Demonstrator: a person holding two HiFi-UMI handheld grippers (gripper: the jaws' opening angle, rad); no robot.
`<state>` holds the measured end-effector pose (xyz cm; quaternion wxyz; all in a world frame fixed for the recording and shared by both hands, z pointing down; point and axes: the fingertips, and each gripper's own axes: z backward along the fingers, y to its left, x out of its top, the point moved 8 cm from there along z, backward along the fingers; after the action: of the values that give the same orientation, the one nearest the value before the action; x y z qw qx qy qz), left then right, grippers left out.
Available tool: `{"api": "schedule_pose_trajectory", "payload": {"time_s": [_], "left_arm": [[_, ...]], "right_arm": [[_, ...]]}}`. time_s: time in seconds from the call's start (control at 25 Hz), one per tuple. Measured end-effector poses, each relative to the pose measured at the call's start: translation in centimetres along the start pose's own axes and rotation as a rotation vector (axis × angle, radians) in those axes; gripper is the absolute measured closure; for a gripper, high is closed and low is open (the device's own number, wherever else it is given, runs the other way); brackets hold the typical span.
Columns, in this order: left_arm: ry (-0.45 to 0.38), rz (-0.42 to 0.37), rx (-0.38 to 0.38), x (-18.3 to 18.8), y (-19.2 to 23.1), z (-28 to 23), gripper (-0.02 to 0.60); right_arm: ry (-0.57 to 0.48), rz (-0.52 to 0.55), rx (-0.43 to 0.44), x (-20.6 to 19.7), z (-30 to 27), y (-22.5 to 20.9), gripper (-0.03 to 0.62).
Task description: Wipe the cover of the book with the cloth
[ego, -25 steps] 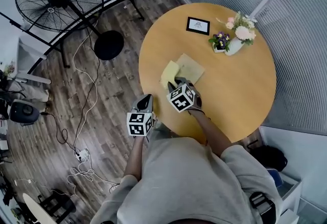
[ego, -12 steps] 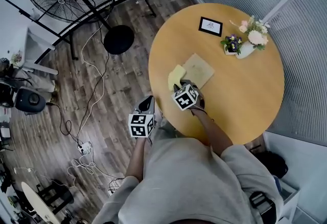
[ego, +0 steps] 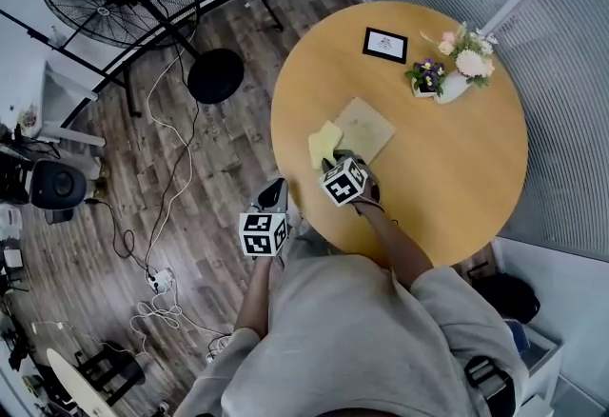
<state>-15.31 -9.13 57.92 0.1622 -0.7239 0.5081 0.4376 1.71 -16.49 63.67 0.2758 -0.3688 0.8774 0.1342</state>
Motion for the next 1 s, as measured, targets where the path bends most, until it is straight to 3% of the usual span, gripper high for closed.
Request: {"api": "schedule_pose_trajectory", "payload": {"time_s": [1.0], "left_arm": [[0.014, -0.056, -0.095, 0.9, -3.4, -2.5, 0.571]], "right_arm": [[0.026, -0.062, -0.06, -4.3, 3.1, -1.8, 0.531]]}}
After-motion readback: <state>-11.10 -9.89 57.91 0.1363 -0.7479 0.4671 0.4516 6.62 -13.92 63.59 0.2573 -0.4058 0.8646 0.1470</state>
